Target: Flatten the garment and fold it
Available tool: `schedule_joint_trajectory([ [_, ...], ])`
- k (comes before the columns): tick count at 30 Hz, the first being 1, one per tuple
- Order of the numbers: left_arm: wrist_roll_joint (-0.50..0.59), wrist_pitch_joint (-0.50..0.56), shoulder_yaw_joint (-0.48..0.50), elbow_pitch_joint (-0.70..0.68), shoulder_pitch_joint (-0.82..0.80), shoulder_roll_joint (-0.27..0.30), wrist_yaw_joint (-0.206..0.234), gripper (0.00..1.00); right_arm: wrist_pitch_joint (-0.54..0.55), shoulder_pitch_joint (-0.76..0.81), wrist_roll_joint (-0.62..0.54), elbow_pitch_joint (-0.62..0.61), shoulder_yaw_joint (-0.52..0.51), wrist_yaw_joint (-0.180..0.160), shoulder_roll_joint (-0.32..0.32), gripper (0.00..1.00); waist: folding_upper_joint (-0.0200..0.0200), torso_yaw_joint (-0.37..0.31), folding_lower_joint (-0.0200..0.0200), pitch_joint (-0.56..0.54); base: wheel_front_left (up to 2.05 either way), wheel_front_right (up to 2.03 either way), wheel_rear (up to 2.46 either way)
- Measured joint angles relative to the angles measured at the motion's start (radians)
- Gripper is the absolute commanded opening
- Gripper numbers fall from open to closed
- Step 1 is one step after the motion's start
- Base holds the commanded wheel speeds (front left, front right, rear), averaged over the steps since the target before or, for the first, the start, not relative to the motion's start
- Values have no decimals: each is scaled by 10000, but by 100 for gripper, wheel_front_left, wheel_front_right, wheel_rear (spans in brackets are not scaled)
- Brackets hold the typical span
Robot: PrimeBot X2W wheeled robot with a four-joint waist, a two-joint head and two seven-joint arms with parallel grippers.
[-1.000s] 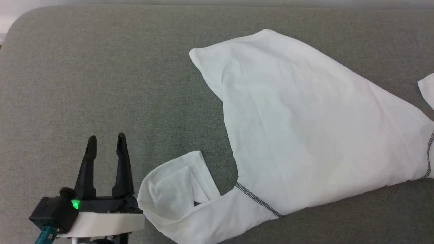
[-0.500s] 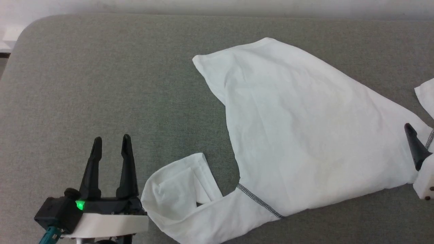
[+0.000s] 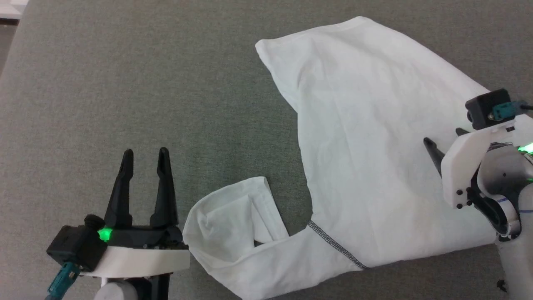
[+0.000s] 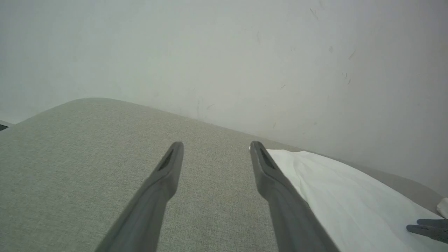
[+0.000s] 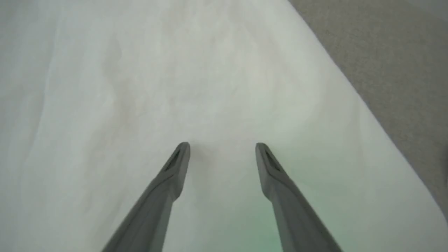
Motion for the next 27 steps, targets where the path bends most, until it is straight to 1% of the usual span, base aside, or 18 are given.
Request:
schedule_joint_trajectory([
  [3, -54, 0, -82, 104, -122, -2, -40, 100, 748, -361, -23, 1030, 125, 0, 61, 100, 0, 223, 0, 141, 0, 0, 0],
  [5, -69, 0, -102, 190, -126, -2, -65, 100, 1411, -600, -6, 1396, 6, -10, 174, 100, 0, 367, -3, 181, 0, 0, 0],
  [6, -77, 0, -104, 219, -126, -2, -65, 100, 1791, -742, 0, 1515, -69, -10, 188, 54, 0, 429, -4, 186, 0, 0, 0],
  [7, -81, 0, -98, 242, -126, -2, -65, 100, 2075, -849, -25, 1582, -184, -10, 226, 18, 0, 483, -4, 182, 0, 0, 0],
  [8, -81, 0, -104, 268, -127, 0, -65, 100, 2243, -911, -61, 1593, -259, -10, 265, 0, 0, 525, -3, 167, 0, 0, 0],
  [11, -128, 0, -111, 336, -128, -2, -63, 100, 2385, -937, -186, 1521, -280, -10, 337, 0, 0, 597, -2, 35, 0, 0, 0],
  [13, -151, 0, -127, 357, -126, -2, -63, 100, 2201, -927, -182, 1409, -309, -10, 428, 0, 0, 629, -2, -77, 0, 0, 0],
  [17, -232, 0, -242, 364, -123, -2, -59, 100, 1743, -1215, -88, 809, -255, -10, 552, 0, 0, 725, -3, -255, 0, 0, 0],
  [20, -330, 0, -347, 359, -123, -4, -44, 100, 1678, -2043, 15, 372, -81, -10, 577, 0, 0, 855, -3, -254, 0, 0, 0],
  [23, -424, 0, -426, 362, -132, -4, -42, 100, 1689, -3278, -61, 140, 291, -10, 474, 0, 0, 969, -2, -102, 0, 0, 0],
  [27, -583, 0, -583, 424, -299, -2, -44, 100, 1684, -4893, -288, 625, 813, -10, 268, 0, 0, 1149, -2, 206, 0, 0, 0],
])
